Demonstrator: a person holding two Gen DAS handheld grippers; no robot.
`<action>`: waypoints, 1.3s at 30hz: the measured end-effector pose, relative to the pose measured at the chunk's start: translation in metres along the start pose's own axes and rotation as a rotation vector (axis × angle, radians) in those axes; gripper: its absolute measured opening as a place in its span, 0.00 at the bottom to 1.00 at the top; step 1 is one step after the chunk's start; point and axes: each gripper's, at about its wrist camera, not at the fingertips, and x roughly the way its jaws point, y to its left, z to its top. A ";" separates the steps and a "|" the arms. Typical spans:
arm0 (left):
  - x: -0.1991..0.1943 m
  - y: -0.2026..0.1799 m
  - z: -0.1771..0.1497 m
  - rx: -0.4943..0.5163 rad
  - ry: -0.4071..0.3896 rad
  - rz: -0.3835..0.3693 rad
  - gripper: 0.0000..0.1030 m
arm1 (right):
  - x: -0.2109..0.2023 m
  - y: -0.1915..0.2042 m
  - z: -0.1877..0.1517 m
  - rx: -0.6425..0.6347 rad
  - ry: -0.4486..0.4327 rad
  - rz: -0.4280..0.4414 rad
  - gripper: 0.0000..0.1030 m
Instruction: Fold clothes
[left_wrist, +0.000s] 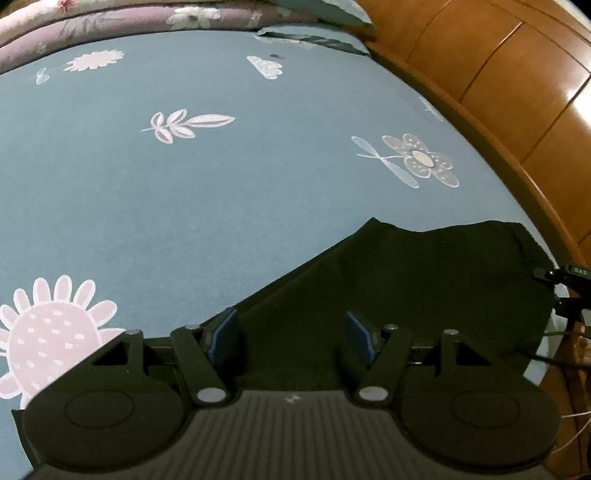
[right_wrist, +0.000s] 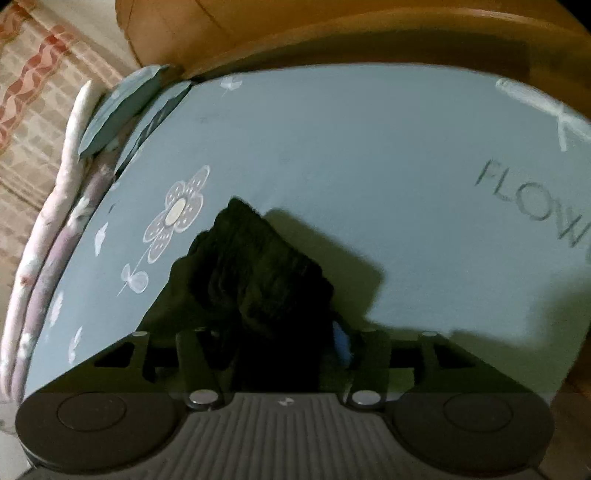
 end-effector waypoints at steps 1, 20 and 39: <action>-0.001 0.001 0.000 0.002 -0.002 0.000 0.62 | -0.003 0.002 0.001 -0.004 -0.013 -0.022 0.58; -0.007 0.020 -0.001 -0.034 -0.017 0.041 0.62 | 0.030 0.073 0.021 -0.336 0.034 -0.073 0.27; -0.017 0.027 -0.005 -0.028 -0.027 0.098 0.63 | 0.052 0.163 -0.016 -0.765 0.115 -0.127 0.50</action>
